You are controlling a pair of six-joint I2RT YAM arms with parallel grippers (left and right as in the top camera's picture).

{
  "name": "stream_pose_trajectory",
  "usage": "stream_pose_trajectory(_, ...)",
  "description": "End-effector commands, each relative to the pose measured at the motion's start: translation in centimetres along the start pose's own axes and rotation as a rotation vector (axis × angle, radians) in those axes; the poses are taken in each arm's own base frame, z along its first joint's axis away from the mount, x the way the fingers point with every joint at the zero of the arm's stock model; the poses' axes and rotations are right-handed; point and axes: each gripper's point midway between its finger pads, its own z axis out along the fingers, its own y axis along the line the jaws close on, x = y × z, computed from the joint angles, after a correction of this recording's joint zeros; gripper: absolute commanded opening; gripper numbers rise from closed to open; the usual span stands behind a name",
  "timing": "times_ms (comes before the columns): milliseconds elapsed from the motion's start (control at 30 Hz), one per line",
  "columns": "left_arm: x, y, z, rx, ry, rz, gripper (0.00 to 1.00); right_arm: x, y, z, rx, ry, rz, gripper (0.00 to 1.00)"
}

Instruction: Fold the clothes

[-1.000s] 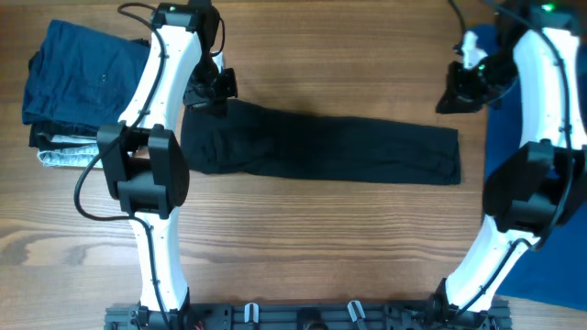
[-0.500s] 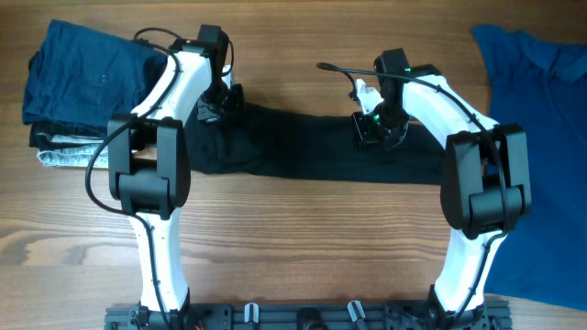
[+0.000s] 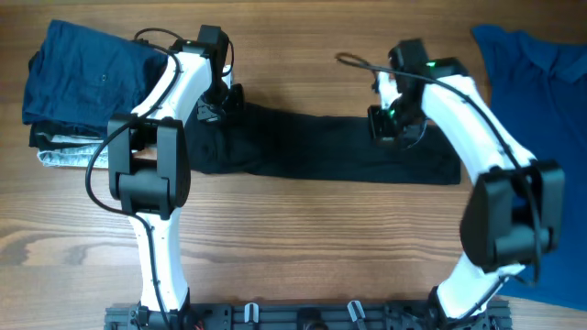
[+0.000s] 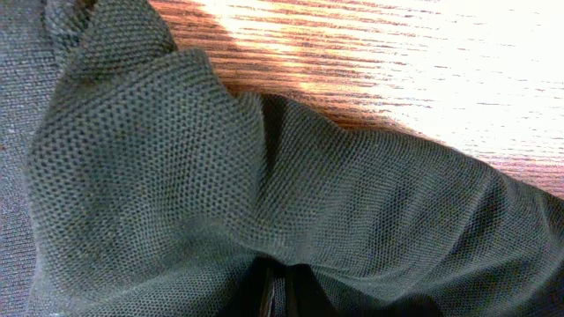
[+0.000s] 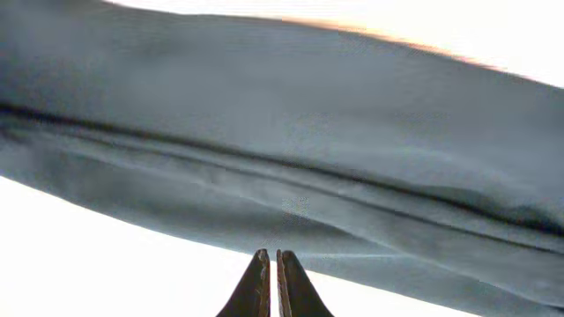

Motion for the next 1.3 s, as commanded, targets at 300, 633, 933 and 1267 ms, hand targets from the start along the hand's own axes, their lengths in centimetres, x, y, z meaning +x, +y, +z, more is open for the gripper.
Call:
stream_pose_trajectory(300, 0.1, -0.2, -0.3, 0.01, -0.006, -0.009, 0.09, 1.1, -6.1, 7.4, 0.214, -0.057, 0.076, 0.04)
stream_pose_trajectory(633, 0.1, -0.2, -0.3, 0.01, -0.005, -0.009, 0.09, 8.0, -8.2, 6.3, 0.362, 0.19, 0.224, 0.04)
stream_pose_trajectory(933, -0.1, -0.2, -0.3, 0.012, -0.013, -0.009, 0.11, 5.4, -6.5, -1.7, 0.3, -0.046, 0.27, 0.04)
stream_pose_trajectory(1267, -0.3, -0.3, -0.3, 0.015, -0.023, -0.008, 0.11, 9.0, -12.7, 4.9, 0.308, -0.019, 0.417, 0.04)
